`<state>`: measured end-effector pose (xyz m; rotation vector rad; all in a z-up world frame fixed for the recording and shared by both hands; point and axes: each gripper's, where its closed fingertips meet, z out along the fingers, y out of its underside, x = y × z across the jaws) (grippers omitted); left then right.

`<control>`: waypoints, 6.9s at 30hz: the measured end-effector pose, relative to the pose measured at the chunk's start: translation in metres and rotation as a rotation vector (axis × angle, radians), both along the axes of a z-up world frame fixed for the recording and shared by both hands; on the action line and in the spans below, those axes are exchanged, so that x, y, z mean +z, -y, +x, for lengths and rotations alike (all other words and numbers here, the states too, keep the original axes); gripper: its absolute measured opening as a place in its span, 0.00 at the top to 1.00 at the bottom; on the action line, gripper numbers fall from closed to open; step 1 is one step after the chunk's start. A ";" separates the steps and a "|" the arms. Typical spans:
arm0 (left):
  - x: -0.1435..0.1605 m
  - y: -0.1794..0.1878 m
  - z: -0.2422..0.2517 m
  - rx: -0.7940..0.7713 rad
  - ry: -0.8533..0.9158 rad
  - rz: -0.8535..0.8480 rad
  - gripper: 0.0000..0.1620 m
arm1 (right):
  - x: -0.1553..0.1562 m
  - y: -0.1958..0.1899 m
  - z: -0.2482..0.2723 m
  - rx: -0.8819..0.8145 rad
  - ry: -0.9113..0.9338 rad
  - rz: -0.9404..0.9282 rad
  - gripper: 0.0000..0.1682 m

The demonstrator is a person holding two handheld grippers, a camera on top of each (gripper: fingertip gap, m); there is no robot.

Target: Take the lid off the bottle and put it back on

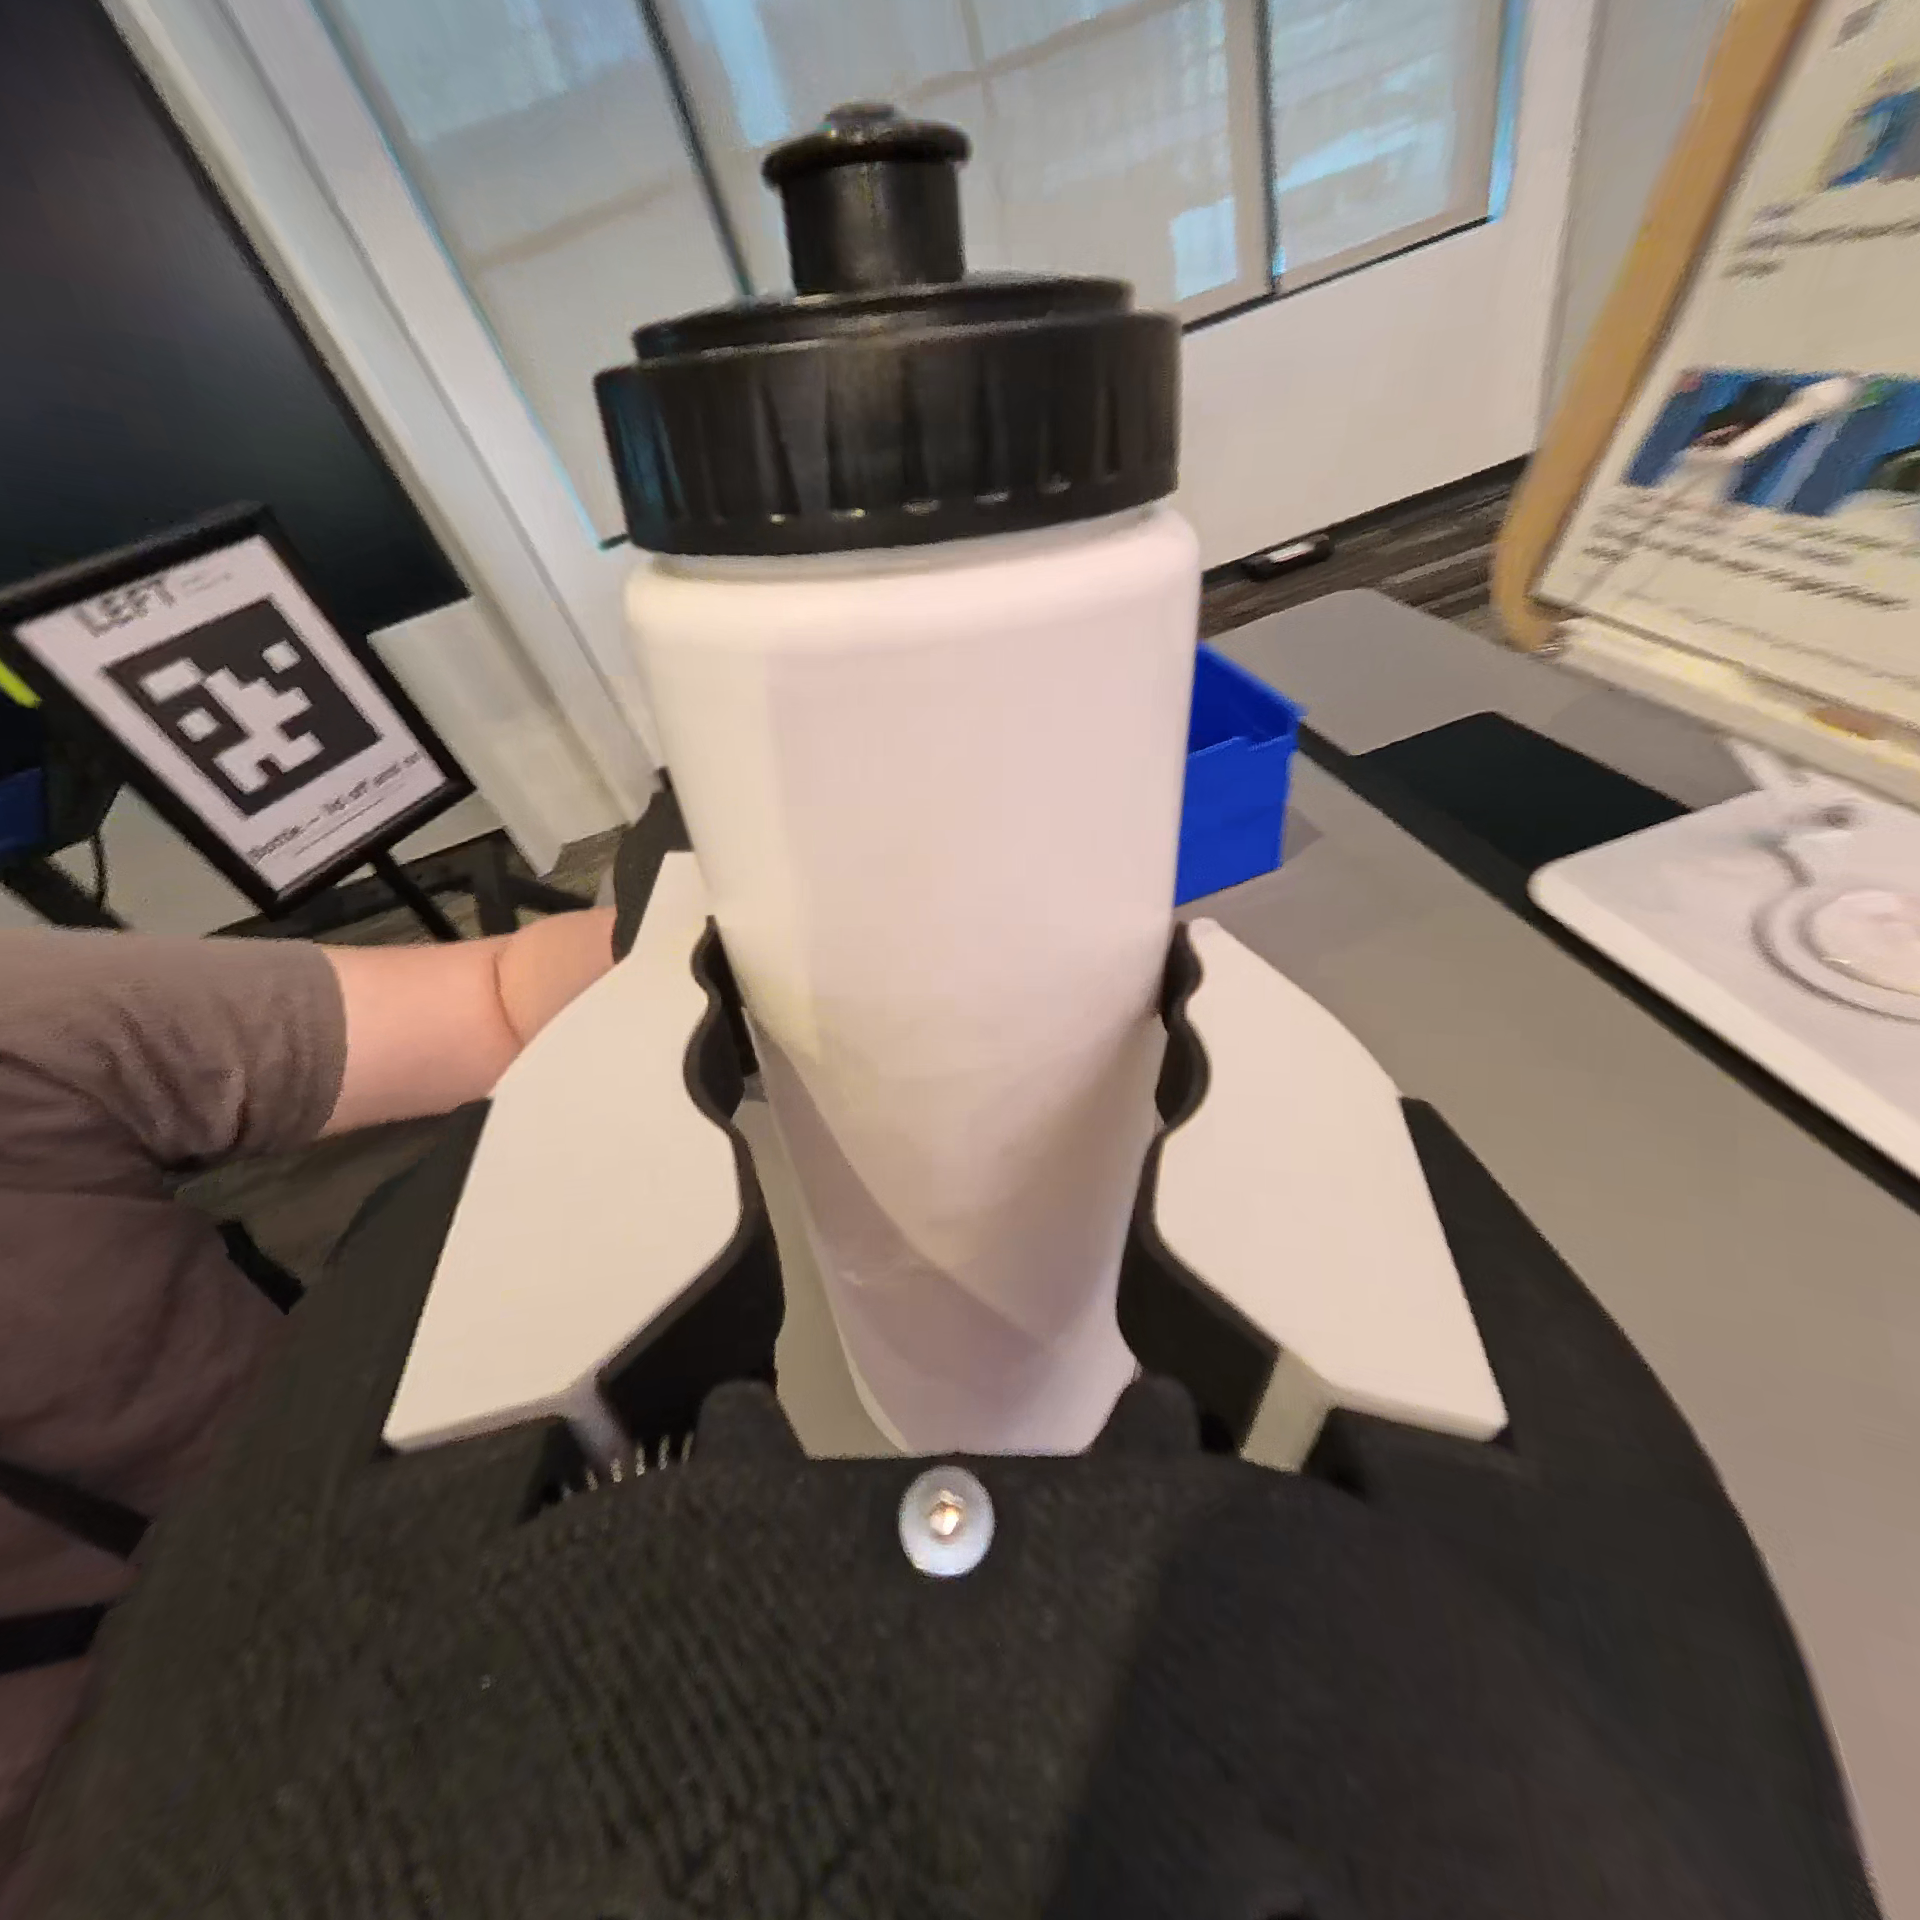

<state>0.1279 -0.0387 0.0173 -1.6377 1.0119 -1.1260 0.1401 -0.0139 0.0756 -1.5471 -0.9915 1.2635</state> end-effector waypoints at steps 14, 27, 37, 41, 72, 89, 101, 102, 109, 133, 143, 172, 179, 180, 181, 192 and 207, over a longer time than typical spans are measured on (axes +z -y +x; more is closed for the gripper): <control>-0.002 0.008 -0.002 -0.032 -0.116 0.002 0.36 | -0.061 -0.059 0.277 -0.812 0.473 -0.477 0.52; -0.011 0.017 0.004 -0.084 -0.161 -0.033 0.37 | -0.195 -0.069 0.293 -0.833 1.029 -0.818 0.51; -0.011 0.012 -0.001 -0.064 -0.165 -0.030 0.37 | -0.210 -0.067 0.297 -0.816 1.186 -0.809 0.51; 0.009 -0.001 -0.021 0.015 -0.180 0.047 0.42 | -0.174 -0.074 0.292 -0.839 1.137 -0.643 0.44; -0.109 -0.032 -0.428 1.039 -0.730 -0.770 0.63 | -0.202 -0.043 0.367 -0.870 0.973 -0.917 0.96; -0.134 -0.024 -0.367 0.819 -1.020 -0.803 0.92 | -0.200 -0.045 0.241 -0.726 1.057 -0.943 0.95; -0.136 -0.030 -0.275 0.731 -1.195 -0.656 0.81 | -0.201 -0.040 0.198 -0.716 1.134 -0.852 0.95; -0.136 -0.031 -0.268 0.728 -1.191 -0.642 0.81 | -0.200 -0.040 0.194 -0.711 1.135 -0.845 0.95; -0.136 -0.034 -0.234 0.661 -1.230 -0.532 0.73 | -0.201 -0.041 0.173 -0.707 1.158 -0.806 0.94; 0.116 -0.038 -0.266 1.212 -0.452 0.385 0.49 | -0.215 -0.080 0.165 -0.604 1.178 -0.952 0.96; 0.125 -0.023 -0.291 1.184 -0.399 0.332 0.47 | -0.201 -0.068 0.208 -0.617 1.161 -0.995 0.96; 0.159 0.032 -0.307 1.143 -0.243 0.347 0.48 | -0.047 -0.089 -0.101 -0.354 1.364 -0.670 0.96; 0.160 0.042 -0.326 1.180 -0.255 0.335 0.48 | -0.066 -0.078 -0.245 -0.205 1.309 -0.638 0.96; 0.161 0.044 -0.329 1.186 -0.247 0.336 0.49 | -0.071 -0.075 -0.261 -0.199 1.303 -0.647 0.96; 0.163 0.045 -0.330 1.184 -0.229 0.339 0.49 | -0.077 -0.073 -0.274 -0.197 1.303 -0.652 0.96; 0.152 0.033 -0.323 1.108 -0.216 0.277 0.48 | -0.166 -0.048 -0.333 -0.252 1.336 -0.849 0.96; 0.139 0.029 -0.309 1.040 -0.278 0.245 0.47 | -0.208 -0.044 -0.290 -0.502 1.222 -0.979 0.96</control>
